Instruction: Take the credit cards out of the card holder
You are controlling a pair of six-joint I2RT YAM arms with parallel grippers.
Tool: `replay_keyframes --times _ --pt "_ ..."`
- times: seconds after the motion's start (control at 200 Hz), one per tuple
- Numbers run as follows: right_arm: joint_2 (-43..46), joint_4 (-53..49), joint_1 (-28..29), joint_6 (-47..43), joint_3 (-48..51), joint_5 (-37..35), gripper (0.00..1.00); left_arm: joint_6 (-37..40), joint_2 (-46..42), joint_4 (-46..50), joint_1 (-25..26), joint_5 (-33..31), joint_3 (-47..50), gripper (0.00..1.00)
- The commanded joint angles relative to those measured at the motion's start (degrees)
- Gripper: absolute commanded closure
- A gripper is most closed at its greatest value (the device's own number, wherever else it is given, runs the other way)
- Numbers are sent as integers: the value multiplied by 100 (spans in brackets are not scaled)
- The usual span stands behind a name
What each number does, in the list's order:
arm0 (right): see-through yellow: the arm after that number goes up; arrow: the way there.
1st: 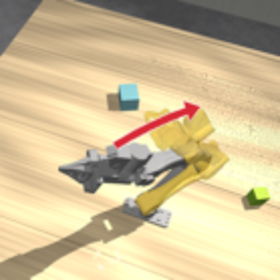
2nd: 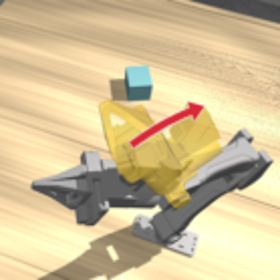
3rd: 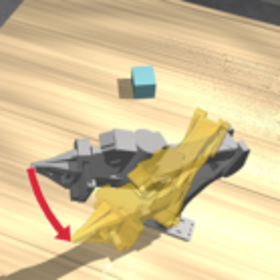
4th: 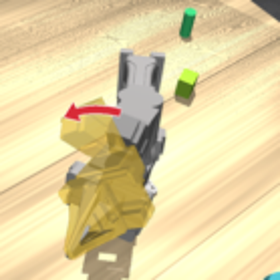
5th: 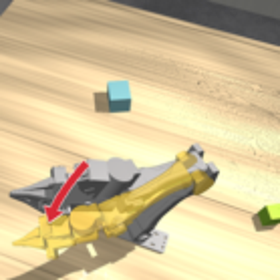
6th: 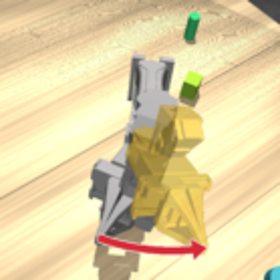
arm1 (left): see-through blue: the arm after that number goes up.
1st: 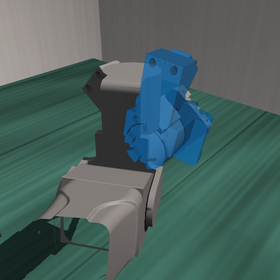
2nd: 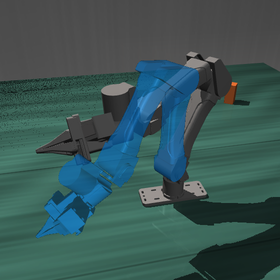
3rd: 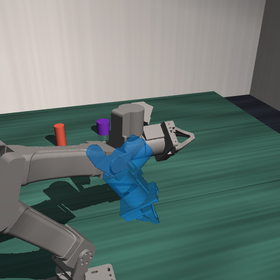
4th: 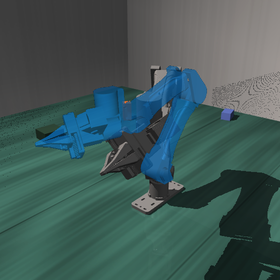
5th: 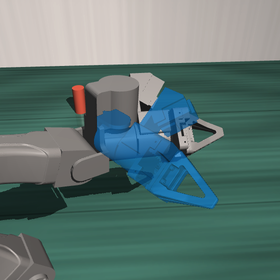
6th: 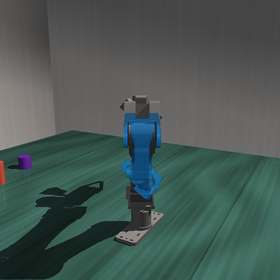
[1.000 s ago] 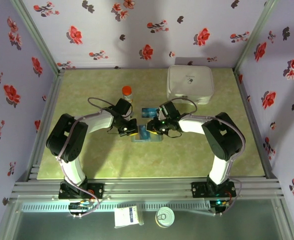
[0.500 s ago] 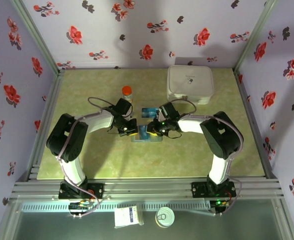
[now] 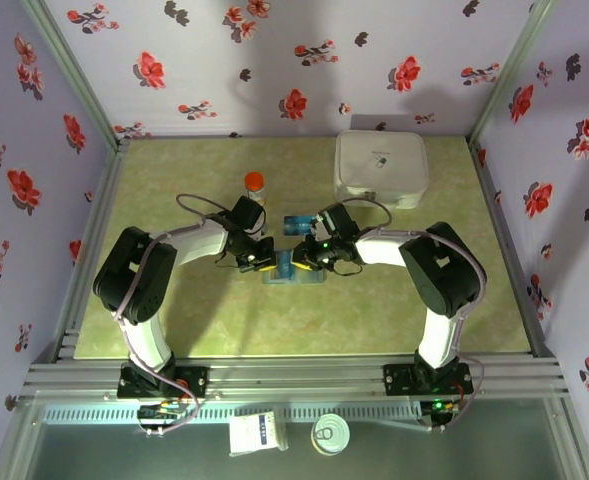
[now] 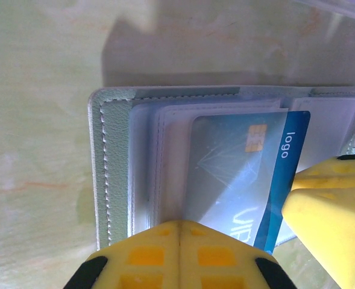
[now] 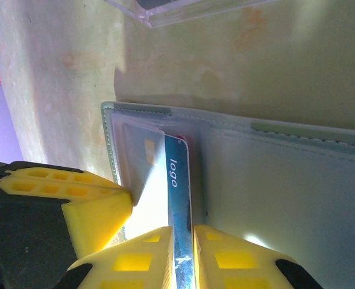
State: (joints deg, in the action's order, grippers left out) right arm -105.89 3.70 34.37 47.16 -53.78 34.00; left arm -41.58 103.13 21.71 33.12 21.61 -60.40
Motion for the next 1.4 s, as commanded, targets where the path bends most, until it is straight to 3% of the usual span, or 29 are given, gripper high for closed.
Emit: replay_keyframes --times 0.0,0.505,0.91,1.135,1.395 --pt "-98 236 -14 99 -123 160 83 108 99 188 3 -79 -92 100" --pt "22 409 -86 133 128 45 89 100 28 179 1 -95 -25 100" --pt "804 -1424 -315 -868 26 -560 91 120 -33 161 -21 -106 33 100" --pt "1099 -2585 -319 -2088 -601 -1029 96 138 -159 47 -21 -51 13 98" --pt "741 -4177 -299 -4799 -1793 -1808 100 169 -360 70 -69 -41 -5 90"
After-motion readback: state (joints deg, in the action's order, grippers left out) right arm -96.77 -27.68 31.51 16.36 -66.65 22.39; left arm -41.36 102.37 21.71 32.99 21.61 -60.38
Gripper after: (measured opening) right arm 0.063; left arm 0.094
